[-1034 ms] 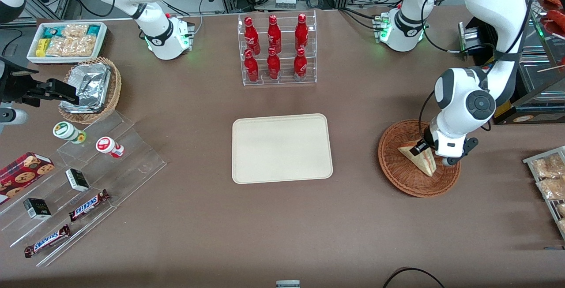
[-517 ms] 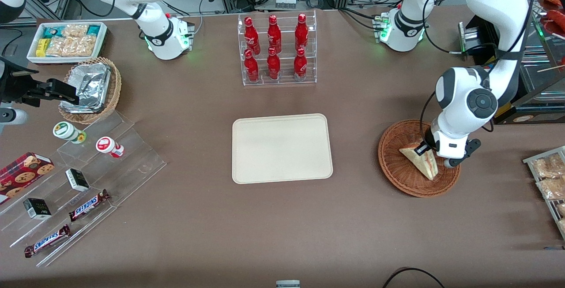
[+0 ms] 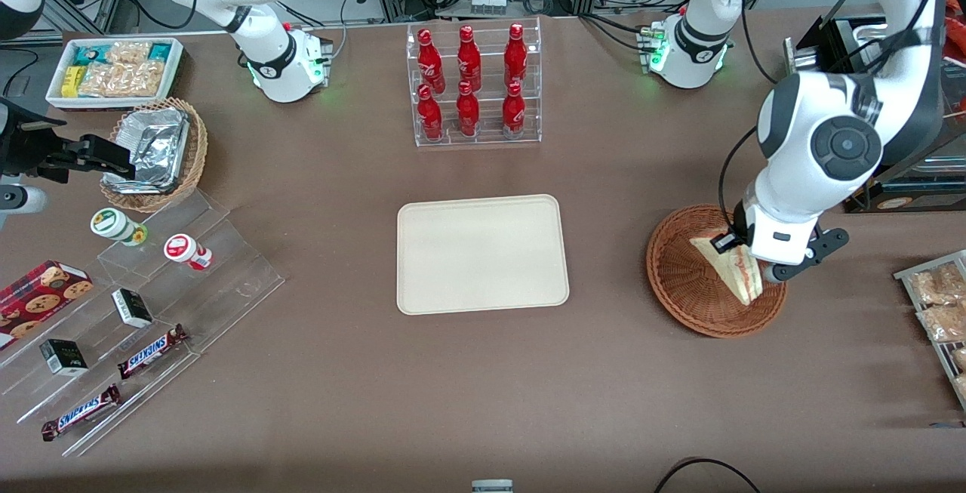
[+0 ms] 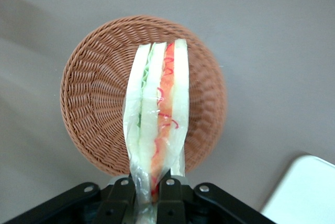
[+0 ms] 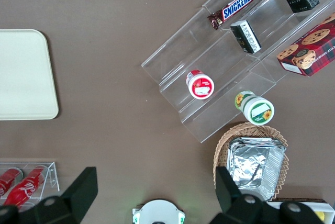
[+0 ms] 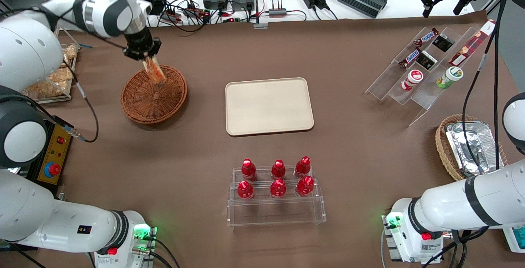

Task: Place sandwich from basket to tray
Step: 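Lift the sandwich out of the basket and carry it over the cream tray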

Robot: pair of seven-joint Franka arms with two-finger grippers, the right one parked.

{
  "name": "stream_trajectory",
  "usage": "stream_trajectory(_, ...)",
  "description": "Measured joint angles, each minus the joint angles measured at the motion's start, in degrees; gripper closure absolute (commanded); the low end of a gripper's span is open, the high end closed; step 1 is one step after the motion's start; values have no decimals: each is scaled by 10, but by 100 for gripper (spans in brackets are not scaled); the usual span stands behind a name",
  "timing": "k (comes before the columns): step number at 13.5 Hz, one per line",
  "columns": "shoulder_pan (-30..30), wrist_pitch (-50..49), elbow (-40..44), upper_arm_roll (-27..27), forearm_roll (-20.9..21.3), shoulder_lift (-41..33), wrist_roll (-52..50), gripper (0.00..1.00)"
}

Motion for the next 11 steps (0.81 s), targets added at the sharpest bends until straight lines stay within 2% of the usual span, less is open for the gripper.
stream_trajectory(3,-50,-53,78,-3,-3,9,-5,100)
stream_trajectory(7,-119,-55,117,-7,-28,32,-8,100)
stream_trajectory(11,-182,-55,171,-8,-51,92,-8,100)
